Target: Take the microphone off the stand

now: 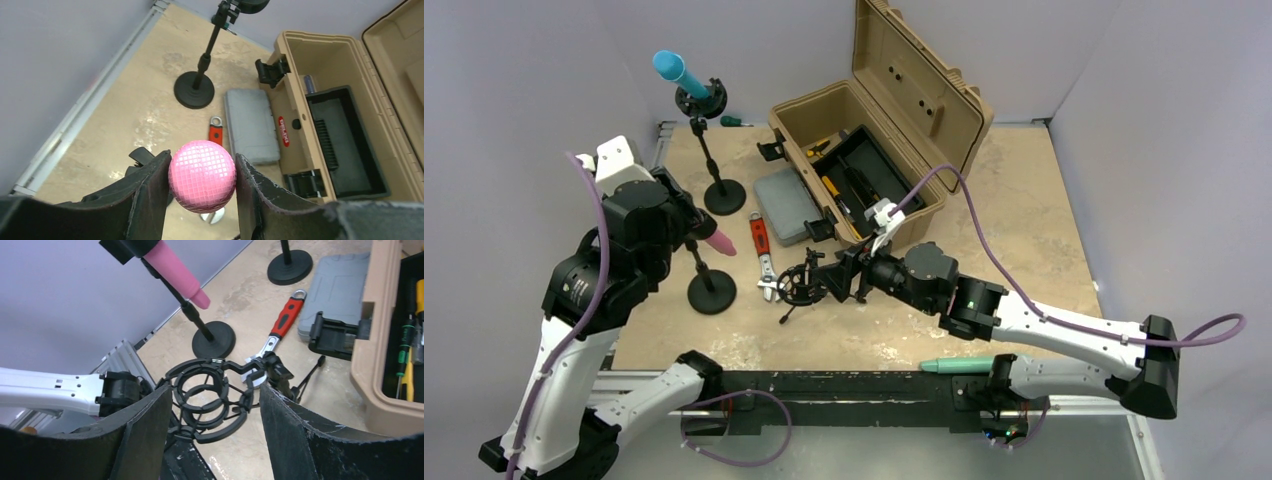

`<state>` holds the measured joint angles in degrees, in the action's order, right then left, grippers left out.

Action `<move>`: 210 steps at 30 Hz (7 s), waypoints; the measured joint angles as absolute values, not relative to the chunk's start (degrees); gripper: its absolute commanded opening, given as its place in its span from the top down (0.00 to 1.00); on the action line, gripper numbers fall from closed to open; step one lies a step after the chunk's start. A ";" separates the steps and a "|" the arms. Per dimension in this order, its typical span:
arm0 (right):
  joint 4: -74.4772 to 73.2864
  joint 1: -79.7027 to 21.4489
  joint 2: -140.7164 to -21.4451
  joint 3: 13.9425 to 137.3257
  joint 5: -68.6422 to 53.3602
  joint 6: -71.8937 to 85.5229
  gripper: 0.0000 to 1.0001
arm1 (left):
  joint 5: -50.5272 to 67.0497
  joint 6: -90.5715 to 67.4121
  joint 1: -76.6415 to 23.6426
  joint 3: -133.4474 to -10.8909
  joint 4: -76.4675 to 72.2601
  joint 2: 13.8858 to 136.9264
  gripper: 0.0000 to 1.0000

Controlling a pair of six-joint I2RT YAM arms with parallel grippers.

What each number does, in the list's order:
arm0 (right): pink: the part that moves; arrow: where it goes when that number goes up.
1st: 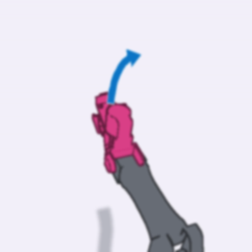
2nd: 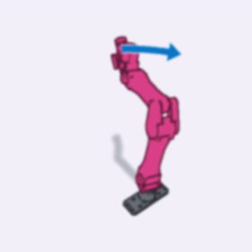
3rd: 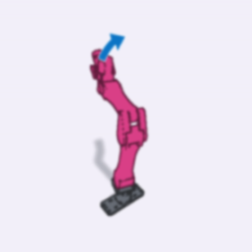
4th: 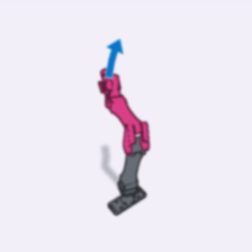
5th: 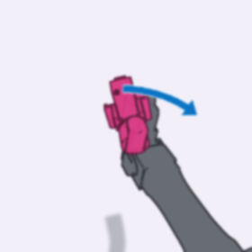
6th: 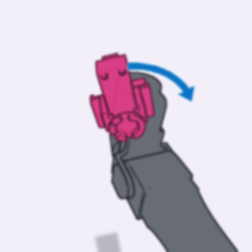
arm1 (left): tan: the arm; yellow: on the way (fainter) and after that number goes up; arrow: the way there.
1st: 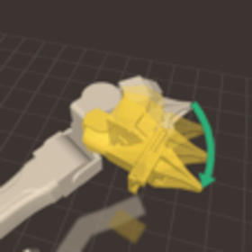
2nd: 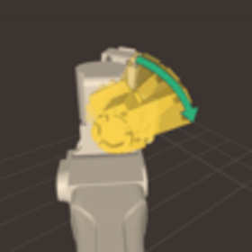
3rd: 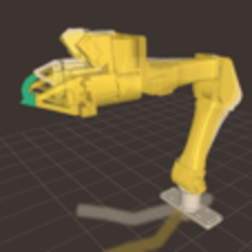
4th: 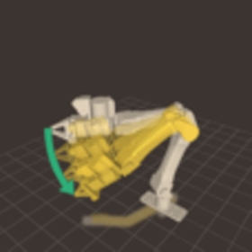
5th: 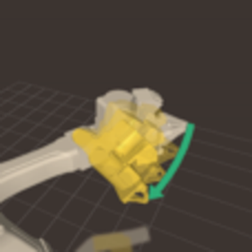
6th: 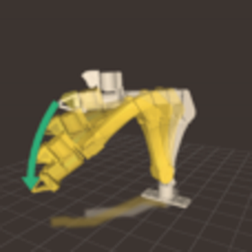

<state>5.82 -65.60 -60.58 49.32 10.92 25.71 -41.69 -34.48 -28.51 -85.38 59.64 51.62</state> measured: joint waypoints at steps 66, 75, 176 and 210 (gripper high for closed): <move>-7.49 -78.00 -115.55 119.72 29.10 -0.21 0.42 | -29.54 -18.37 -29.82 -71.29 59.96 10.68 0.00; -4.89 -77.95 -116.90 117.91 36.18 -5.69 1.00 | -26.22 -18.96 -29.82 -67.18 61.21 13.28 0.00; -22.04 -53.63 -28.62 53.43 33.43 34.57 1.00 | -11.22 -7.77 -30.02 -60.86 54.30 26.02 0.22; -24.80 -28.47 -44.51 24.21 17.96 73.65 0.81 | -7.53 -19.86 -30.02 -76.73 59.40 39.66 0.51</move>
<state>-24.80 -28.47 -44.51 24.21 17.96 73.65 -7.53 -19.86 -30.02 -76.73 59.40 39.66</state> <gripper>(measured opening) 0.416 0.570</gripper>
